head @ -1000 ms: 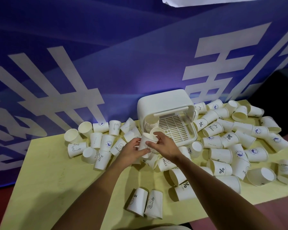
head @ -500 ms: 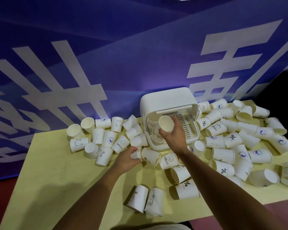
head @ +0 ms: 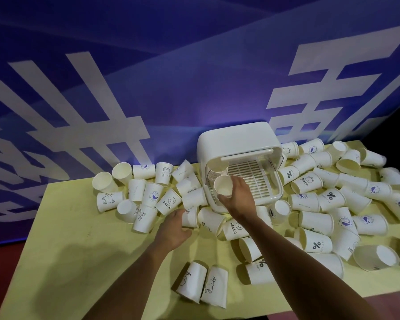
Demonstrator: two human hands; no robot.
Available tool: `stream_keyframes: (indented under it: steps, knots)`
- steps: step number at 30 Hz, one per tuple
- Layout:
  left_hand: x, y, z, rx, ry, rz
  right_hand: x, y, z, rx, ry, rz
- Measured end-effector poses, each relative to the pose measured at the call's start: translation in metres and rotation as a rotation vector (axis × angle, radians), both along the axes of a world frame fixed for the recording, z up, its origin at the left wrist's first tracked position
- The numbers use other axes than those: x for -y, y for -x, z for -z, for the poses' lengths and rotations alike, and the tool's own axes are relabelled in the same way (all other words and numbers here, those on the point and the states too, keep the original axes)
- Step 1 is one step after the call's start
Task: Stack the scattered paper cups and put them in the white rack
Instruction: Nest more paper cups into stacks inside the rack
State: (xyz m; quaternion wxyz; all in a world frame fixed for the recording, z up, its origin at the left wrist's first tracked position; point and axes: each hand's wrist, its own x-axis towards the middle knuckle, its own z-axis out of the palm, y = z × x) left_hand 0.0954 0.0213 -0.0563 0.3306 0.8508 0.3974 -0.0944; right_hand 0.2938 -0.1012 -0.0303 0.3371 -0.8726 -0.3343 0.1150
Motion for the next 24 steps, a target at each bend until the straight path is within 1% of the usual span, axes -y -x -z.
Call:
stream_keyframes:
  steps: [5,12,15,17,19,21,24]
  knots:
    - [-0.004,-0.007,0.011,-0.036,-0.068,0.063,-0.002,-0.001,0.001,-0.03,0.029,0.01]
    - [-0.007,-0.012,0.02,-0.133,-0.176,0.131,0.002,0.004,0.001,-0.048,-0.001,-0.004]
    - [-0.006,-0.014,0.021,-0.175,-0.23,0.133,0.009,0.008,0.002,-0.073,0.003,0.042]
    - [-0.005,-0.014,0.021,-0.202,-0.261,0.129,0.015,0.013,0.005,-0.039,-0.005,0.108]
    - [-0.003,-0.012,0.022,-0.237,-0.272,0.135,0.023,0.019,0.009,0.044,-0.017,0.129]
    - [-0.001,-0.01,0.024,-0.253,-0.259,0.137,0.031,0.026,0.015,0.11,0.033,0.038]
    - [0.002,-0.006,0.027,-0.252,-0.23,0.139,0.039,0.036,0.028,0.17,0.208,-0.186]
